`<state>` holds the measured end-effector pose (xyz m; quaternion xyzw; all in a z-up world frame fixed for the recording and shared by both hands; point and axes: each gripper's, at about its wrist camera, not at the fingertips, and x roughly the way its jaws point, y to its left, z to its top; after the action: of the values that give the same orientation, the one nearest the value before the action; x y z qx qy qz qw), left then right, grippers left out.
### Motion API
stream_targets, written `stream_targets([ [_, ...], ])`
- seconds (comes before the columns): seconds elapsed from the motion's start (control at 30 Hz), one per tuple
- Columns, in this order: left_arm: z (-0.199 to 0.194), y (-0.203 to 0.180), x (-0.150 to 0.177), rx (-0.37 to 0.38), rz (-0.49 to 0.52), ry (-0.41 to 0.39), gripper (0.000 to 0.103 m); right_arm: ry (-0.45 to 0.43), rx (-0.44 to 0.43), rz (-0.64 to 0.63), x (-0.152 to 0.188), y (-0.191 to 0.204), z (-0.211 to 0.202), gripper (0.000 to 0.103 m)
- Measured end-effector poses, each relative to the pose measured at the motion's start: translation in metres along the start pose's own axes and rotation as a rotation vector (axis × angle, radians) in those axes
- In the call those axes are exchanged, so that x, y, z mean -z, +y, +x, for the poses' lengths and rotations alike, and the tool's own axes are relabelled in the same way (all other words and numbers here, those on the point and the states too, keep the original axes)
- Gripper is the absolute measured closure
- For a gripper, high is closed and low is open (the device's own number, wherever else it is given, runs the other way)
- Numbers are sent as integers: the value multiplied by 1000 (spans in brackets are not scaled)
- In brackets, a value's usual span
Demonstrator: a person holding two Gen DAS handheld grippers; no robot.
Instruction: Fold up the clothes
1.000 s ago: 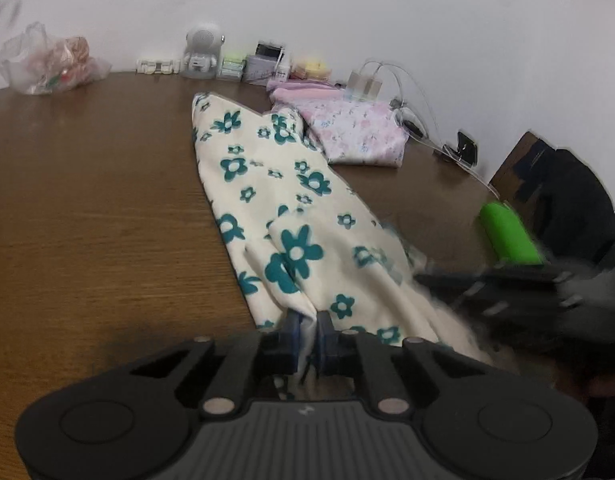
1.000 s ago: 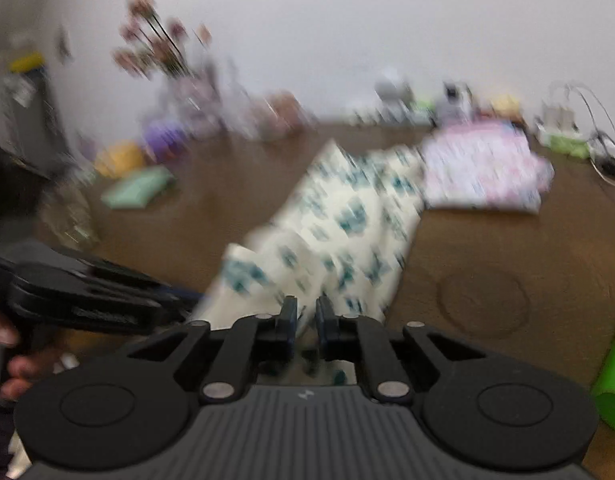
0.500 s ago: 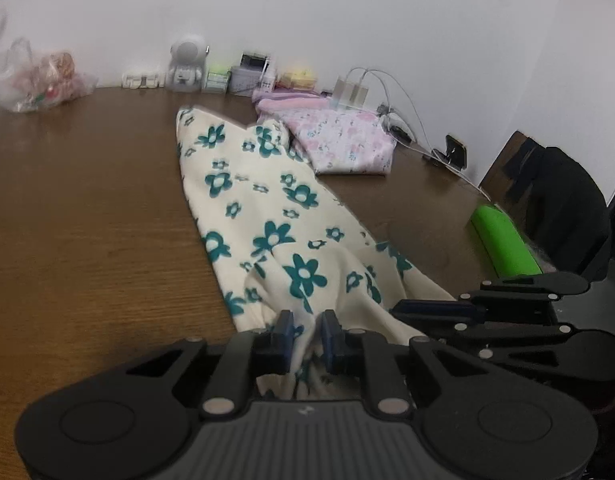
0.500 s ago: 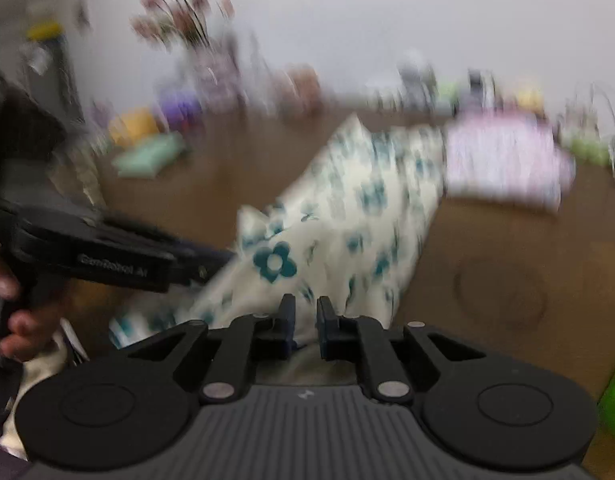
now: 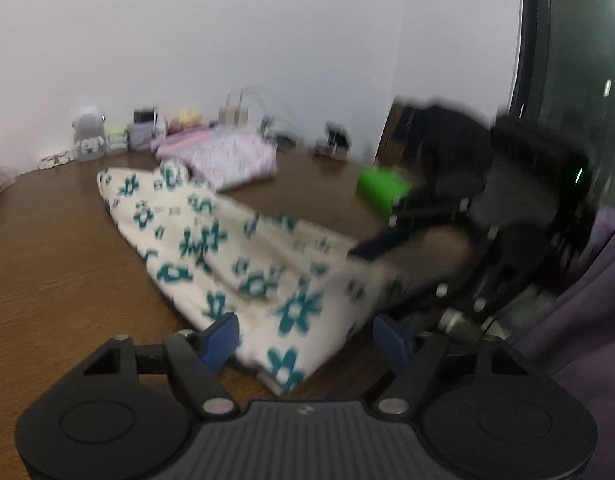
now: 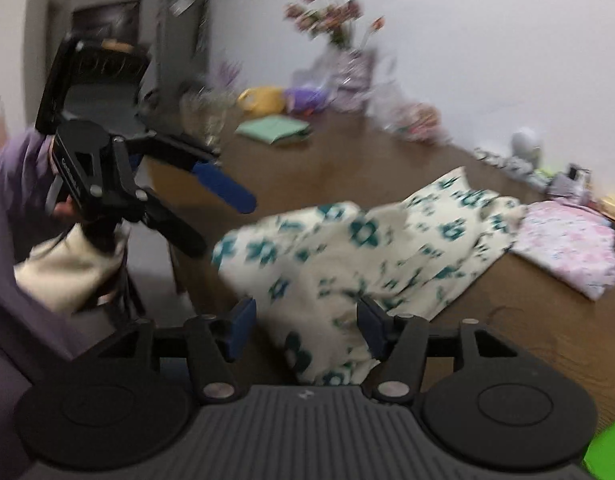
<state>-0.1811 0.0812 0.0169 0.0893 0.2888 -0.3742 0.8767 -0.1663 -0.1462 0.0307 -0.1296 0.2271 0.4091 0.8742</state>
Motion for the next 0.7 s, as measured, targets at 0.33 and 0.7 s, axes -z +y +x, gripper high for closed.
stream_targets([
  [0.33,-9,-2,22,-118,111,6,30,83,-108,-34,15,2,14,76],
  [0.7,-22,-59,34,-260,594,-88,30,142,-391,251,-1,-40,-9,79],
])
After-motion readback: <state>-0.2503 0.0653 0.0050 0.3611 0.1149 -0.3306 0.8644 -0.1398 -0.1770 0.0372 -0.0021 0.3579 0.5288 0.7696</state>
